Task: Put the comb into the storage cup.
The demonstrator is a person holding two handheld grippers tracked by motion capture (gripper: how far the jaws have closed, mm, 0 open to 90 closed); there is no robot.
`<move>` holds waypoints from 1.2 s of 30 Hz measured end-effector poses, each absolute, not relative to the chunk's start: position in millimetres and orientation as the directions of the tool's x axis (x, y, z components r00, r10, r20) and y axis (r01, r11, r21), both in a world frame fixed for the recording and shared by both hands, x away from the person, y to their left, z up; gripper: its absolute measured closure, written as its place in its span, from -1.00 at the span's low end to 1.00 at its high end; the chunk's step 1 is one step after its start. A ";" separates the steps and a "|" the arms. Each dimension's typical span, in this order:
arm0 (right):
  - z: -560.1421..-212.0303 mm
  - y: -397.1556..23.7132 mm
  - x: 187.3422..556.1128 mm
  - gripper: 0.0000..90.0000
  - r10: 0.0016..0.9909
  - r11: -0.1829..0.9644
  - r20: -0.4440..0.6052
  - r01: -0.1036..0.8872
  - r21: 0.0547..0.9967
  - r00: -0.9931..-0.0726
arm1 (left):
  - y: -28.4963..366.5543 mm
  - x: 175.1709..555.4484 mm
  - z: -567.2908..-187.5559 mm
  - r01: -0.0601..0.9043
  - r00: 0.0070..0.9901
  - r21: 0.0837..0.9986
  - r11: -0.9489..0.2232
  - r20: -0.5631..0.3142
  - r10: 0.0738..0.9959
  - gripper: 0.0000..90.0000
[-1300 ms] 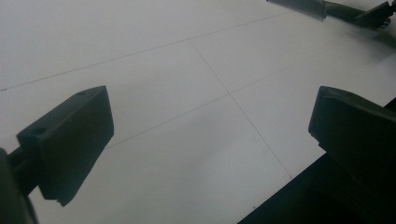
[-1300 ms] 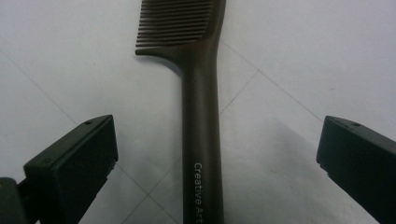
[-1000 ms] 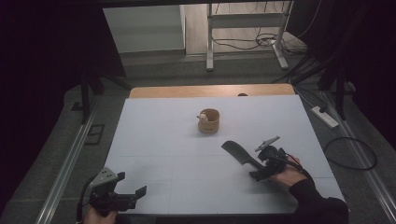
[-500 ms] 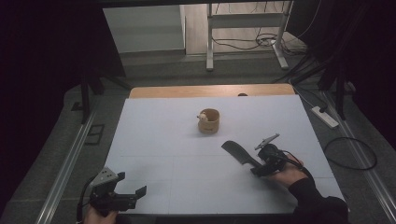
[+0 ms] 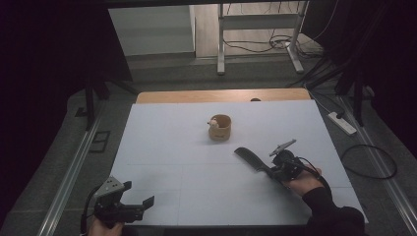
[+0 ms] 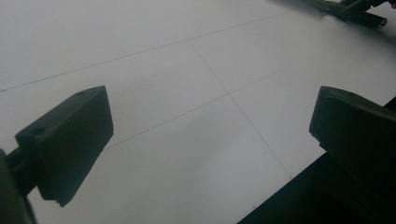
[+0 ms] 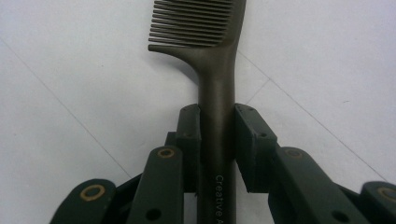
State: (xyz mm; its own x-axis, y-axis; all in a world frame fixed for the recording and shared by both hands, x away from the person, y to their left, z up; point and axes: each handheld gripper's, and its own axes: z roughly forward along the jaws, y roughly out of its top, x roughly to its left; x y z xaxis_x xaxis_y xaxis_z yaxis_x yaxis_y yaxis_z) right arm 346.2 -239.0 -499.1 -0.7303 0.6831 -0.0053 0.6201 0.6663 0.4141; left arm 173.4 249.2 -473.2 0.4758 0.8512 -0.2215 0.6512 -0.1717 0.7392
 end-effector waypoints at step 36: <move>-474.5 -260.6 314.6 0.62 0.650 0.644 -0.043 0.519 0.562 -0.759 | 232.4 189.9 -460.7 0.579 0.565 0.787 -0.212 -0.199 0.801 -1.00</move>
State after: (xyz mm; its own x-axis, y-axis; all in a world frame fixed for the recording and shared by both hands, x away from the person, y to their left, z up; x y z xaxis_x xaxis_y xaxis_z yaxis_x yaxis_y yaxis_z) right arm 314.6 -260.6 -474.5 -0.7588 0.6498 -0.0434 0.5194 0.6440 0.5617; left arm 189.9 232.4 -460.7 0.5648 0.8007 -0.1995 0.5792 -0.2125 0.7870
